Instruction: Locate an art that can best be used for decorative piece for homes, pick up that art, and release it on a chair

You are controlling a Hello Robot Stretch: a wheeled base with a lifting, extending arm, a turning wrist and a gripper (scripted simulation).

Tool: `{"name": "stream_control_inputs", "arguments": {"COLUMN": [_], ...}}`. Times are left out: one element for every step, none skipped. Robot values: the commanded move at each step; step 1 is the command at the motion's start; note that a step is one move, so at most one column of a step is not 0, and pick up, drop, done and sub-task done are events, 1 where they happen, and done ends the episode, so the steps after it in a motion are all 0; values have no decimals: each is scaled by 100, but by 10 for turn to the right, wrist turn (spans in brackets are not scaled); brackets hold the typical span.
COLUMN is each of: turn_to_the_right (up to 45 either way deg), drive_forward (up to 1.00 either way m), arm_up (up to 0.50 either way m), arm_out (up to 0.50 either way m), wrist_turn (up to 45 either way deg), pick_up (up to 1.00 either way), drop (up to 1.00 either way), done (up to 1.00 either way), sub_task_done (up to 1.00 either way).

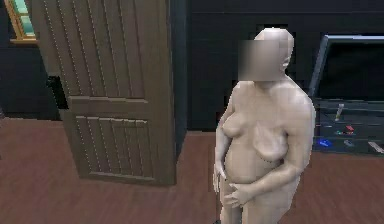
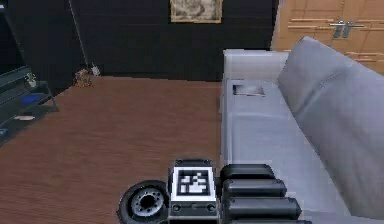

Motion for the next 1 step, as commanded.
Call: {"name": "stream_control_inputs", "arguments": {"turn_to_the_right": [300], "drive_forward": [0], "arm_up": [0], "arm_out": [0], "wrist_turn": [0], "pick_up": [0], "drop": [0], "done": [0], "sub_task_done": [0]}}
